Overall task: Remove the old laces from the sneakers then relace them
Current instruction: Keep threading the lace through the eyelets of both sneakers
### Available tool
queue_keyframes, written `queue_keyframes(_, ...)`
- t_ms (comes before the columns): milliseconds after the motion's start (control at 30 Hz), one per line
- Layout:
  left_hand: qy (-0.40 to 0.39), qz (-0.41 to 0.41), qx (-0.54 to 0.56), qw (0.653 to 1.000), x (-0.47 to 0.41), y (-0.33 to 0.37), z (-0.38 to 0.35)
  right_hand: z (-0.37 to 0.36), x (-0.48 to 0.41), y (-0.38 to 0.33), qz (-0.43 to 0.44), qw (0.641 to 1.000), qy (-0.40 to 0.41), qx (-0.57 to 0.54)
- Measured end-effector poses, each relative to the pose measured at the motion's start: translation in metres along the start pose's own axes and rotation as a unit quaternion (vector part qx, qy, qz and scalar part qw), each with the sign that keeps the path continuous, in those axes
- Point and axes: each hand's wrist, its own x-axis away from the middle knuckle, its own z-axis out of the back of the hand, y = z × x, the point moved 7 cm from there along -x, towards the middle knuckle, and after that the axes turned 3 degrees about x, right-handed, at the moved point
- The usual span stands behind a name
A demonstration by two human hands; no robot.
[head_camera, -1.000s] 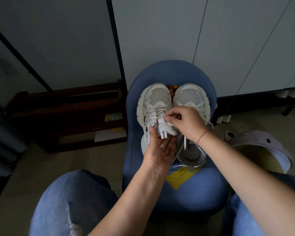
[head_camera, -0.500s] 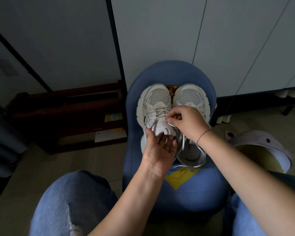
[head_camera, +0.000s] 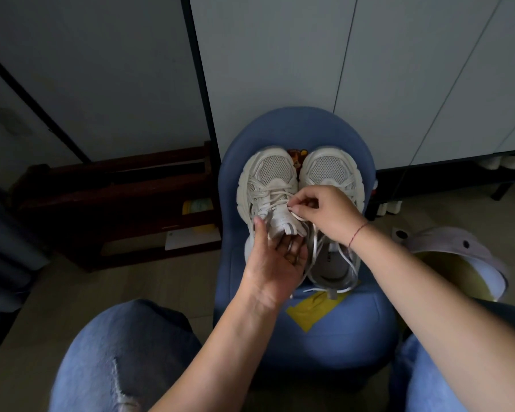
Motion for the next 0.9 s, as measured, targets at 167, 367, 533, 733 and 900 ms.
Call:
queue_keyframes(167,-0.005,0.019,-0.024,1.0,-0.002,-0.003,0.001,0.001,-0.002,-0.004,0.007,0.999,0.028,0.044)
queue_keyframes(367,0.014,0.012,-0.051,0.999,-0.001,0.001,0.002,0.002,0.008,-0.011,0.054,0.991,0.117,0.034)
queue_keyframes(533,0.019,0.027,-0.082,0.996,0.001,0.01,0.008,-0.011,0.053,0.002,-0.149,0.931,0.123,-0.31)
queue_keyframes(733,0.026,0.015,-0.157,0.987,0.013,0.024,0.02,-0.08,0.091,0.007,-0.319,0.7,0.027,-0.639)
queue_keyframes(900,0.017,-0.117,-0.31,0.944,0.025,0.056,0.013,-0.1,0.068,-0.005,-0.3,0.612,0.021,-0.732)
